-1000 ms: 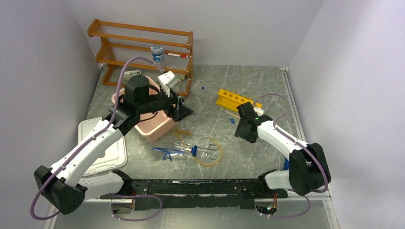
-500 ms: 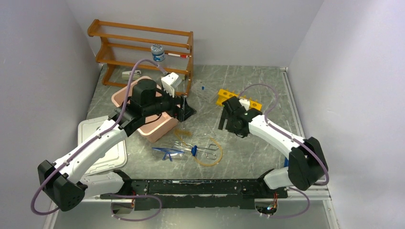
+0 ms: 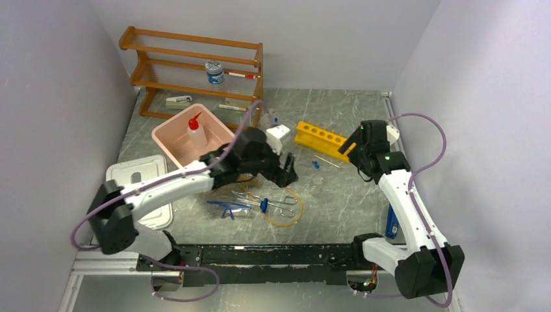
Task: Organize the chemistry lab equipment
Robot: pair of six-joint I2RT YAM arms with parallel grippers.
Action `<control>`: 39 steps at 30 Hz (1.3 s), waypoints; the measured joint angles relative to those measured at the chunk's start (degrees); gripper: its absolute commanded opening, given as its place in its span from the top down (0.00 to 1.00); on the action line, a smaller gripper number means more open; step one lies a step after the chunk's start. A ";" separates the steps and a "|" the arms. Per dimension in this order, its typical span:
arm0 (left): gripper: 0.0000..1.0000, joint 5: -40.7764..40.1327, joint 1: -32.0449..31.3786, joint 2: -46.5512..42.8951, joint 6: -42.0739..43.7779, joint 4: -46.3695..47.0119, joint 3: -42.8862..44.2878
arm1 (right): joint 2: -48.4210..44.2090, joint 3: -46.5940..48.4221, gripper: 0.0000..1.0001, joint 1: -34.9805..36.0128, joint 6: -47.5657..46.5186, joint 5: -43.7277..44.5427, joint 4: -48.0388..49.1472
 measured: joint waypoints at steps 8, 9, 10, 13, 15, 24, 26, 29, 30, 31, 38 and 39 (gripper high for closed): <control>0.07 -6.60 -10.14 19.15 -1.51 1.14 8.85 | -1.09 -8.48 0.20 -11.41 0.76 -9.40 0.70; 0.07 -7.13 -11.02 21.55 -1.49 1.20 10.62 | -1.60 -9.79 0.20 -12.98 1.05 -10.08 1.03; 0.07 -7.65 -11.45 23.32 -1.46 1.36 11.85 | -2.27 -11.13 0.20 -14.38 1.33 -10.71 1.36; 0.11 -9.46 -12.72 29.40 -1.16 1.09 16.83 | -4.07 -14.49 0.20 -17.09 1.81 -12.13 1.90; 0.14 -10.62 -12.90 32.65 -0.85 0.39 19.89 | -4.22 -15.67 0.20 -18.10 1.90 -13.07 2.01; 0.35 -17.99 -12.87 42.84 -1.22 -6.32 29.59 | -3.54 -17.68 0.21 -20.11 1.25 -16.02 4.76; 0.39 -18.95 -12.92 44.17 -1.53 -7.45 30.56 | -3.15 -17.77 0.21 -20.33 0.96 -16.31 5.07; 0.49 -19.65 -12.92 44.59 -1.97 -8.50 30.75 | -3.04 -17.77 0.22 -20.52 0.46 -16.46 5.51; 0.51 -19.78 -12.92 44.59 -2.05 -8.52 30.77 | -3.04 -17.77 0.22 -20.55 0.20 -16.46 5.60; 0.54 -19.87 -12.92 44.59 -2.08 -8.52 30.86 | -3.04 -17.77 0.22 -20.57 -0.07 -16.46 5.68; 0.67 -20.13 -12.92 44.57 -2.10 -8.59 30.97 | -3.04 -17.75 0.23 -20.68 -1.73 -16.46 5.73; 0.67 -20.35 -12.92 44.48 -2.08 -8.66 30.97 | -3.06 -17.73 0.23 -20.68 -1.95 -16.50 5.73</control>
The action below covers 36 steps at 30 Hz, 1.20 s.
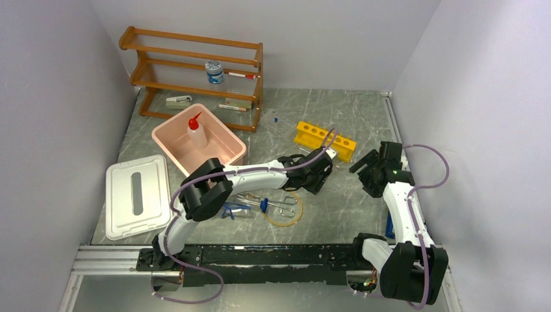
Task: Organize the chemistry lab equipment
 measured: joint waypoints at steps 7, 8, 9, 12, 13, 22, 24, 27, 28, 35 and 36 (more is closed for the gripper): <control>0.65 -2.23 0.44 -7.04 0.74 -4.20 -0.02 | 0.00 0.09 0.24 -0.07 -1.42 -1.31 0.02; 0.65 -2.71 0.66 -9.55 0.87 -5.09 -0.04 | 0.00 0.09 0.24 -0.07 -1.53 -1.49 0.04; 0.66 -2.99 0.94 -11.67 0.87 -5.70 -0.04 | 0.00 0.09 0.24 -0.09 -1.66 -1.77 0.04; 0.67 -4.28 3.98 -20.37 0.42 -7.63 -0.11 | 0.02 0.09 0.24 -0.09 -1.88 -2.58 0.04; 0.68 -5.05 5.53 -22.82 0.07 -7.98 -0.13 | 0.07 0.09 0.24 -0.09 -1.92 -2.78 0.04; 0.69 -15.17 27.91 -38.07 -5.90 -14.45 -9.07 | 3.19 0.09 0.25 -0.09 -3.30 -3.63 0.07; 0.69 -15.85 30.97 -39.23 -7.04 -16.35 -12.41 | 3.91 0.09 0.25 -0.09 -3.41 -3.74 0.07; 0.69 -15.85 34.64 -40.57 -8.28 -17.49 -18.53 | 5.05 0.46 0.26 -0.09 -3.50 -4.00 0.04; 0.69 -15.80 35.58 -40.70 -8.61 -17.81 -20.26 | 5.44 0.74 0.26 -0.09 -3.56 -4.11 0.04; 0.69 -15.23 39.93 -38.12 -10.60 -14.99 -27.67 | 7.17 3.30 0.27 0.00 -3.61 -4.81 0.02; 0.69 -15.06 40.39 -37.13 -10.75 -13.86 -28.20 | 7.26 3.69 0.27 0.11 -3.61 -4.85 0.02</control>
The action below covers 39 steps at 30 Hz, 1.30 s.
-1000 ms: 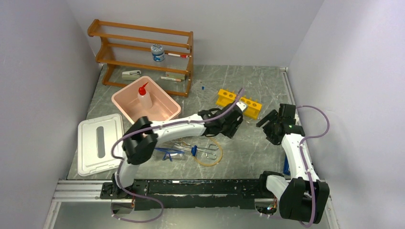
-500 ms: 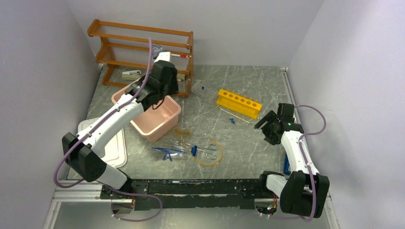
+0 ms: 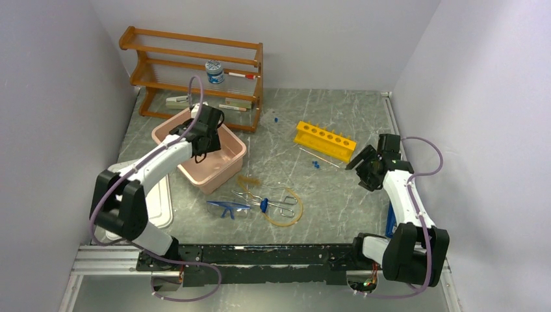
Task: Organize the chemistry lab equipment
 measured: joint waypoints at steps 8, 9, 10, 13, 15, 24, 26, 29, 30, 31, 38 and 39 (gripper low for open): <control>0.71 1.36 2.62 7.69 -0.68 10.60 -5.05 | 0.26 2.40 0.28 1.09 0.02 0.39 0.57; 0.70 1.42 2.60 8.02 -0.81 11.56 -5.68 | 0.26 2.40 0.28 1.09 0.02 0.46 0.70; 0.70 1.53 2.60 8.35 -1.05 12.87 -6.45 | 0.26 2.40 0.28 1.11 0.02 0.55 0.79; 0.68 1.75 2.60 9.22 -1.62 15.82 -7.58 | 0.70 2.51 0.28 1.20 0.04 0.72 0.94; 0.66 1.92 2.60 10.08 -1.99 18.01 -8.09 | 1.25 2.64 0.28 1.22 0.02 0.85 1.05; 0.29 2.08 2.60 11.37 -3.76 22.45 -8.15 | 2.25 3.87 0.25 1.36 0.02 1.09 1.16; 0.24 2.12 2.60 10.99 -3.80 22.45 -8.15 | 2.25 4.55 0.24 1.42 0.02 1.09 1.11; 0.19 2.16 2.56 9.22 -3.82 21.64 -8.13 | 2.19 5.42 0.23 1.60 -0.02 1.07 0.94; 0.19 2.16 2.47 8.26 -3.82 21.03 -8.04 | 2.16 5.68 0.23 1.68 -0.02 1.07 0.85; 0.19 2.16 2.36 7.10 -3.87 20.41 -7.98 | 2.05 5.97 0.23 1.77 -0.07 1.07 0.79; 0.24 2.32 1.99 -3.39 -4.26 15.04 -6.08 | 0.00 7.56 0.24 3.10 -1.18 1.42 -0.55; 0.25 2.36 1.99 -5.60 -4.22 14.14 -6.03 | -0.46 7.96 0.25 3.87 -1.44 1.49 -0.72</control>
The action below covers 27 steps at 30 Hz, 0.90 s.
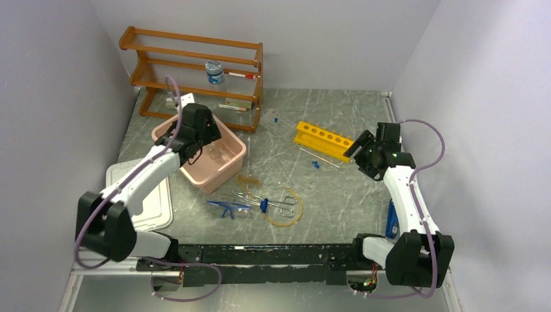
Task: Organize the chemistry lab equipment
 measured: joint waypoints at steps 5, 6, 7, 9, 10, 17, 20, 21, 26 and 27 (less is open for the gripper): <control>0.27 2.32 0.00 -10.19 1.73 -4.35 2.43 | -2.43 1.46 0.30 9.16 -1.18 0.13 1.07; 0.28 3.32 0.02 -12.09 2.71 -4.98 3.17 | -2.99 1.46 0.34 11.91 -1.31 -0.24 1.86; 0.28 4.61 0.00 -13.81 3.76 -5.79 4.07 | -3.43 1.42 0.35 13.97 -1.38 -0.68 2.67; 0.27 6.88 0.00 -16.37 5.49 -7.30 5.68 | -4.28 0.94 0.38 19.30 -1.55 -1.88 5.55; 0.27 8.20 0.00 -17.59 6.29 -8.00 6.34 | -4.50 0.57 0.39 21.97 -1.70 -2.38 7.02; 0.28 15.32 0.00 -24.79 9.01 -14.25 6.99 | -2.12 -0.87 0.38 43.91 -5.05 -0.92 16.00; 0.28 15.85 0.00 -27.58 8.79 -16.59 5.90 | 1.99 -0.85 0.46 53.40 -6.75 1.07 20.13; 0.28 15.87 0.00 -28.37 8.63 -17.31 5.49 | 3.58 -0.85 0.51 55.58 -7.32 1.73 21.16; 0.28 15.82 0.00 -31.58 7.93 -20.76 3.89 | 14.34 0.37 0.54 65.29 -10.43 5.31 23.87; 0.28 15.82 0.00 -31.87 7.89 -21.46 3.89 | 15.65 0.48 0.52 65.81 -11.26 6.05 23.96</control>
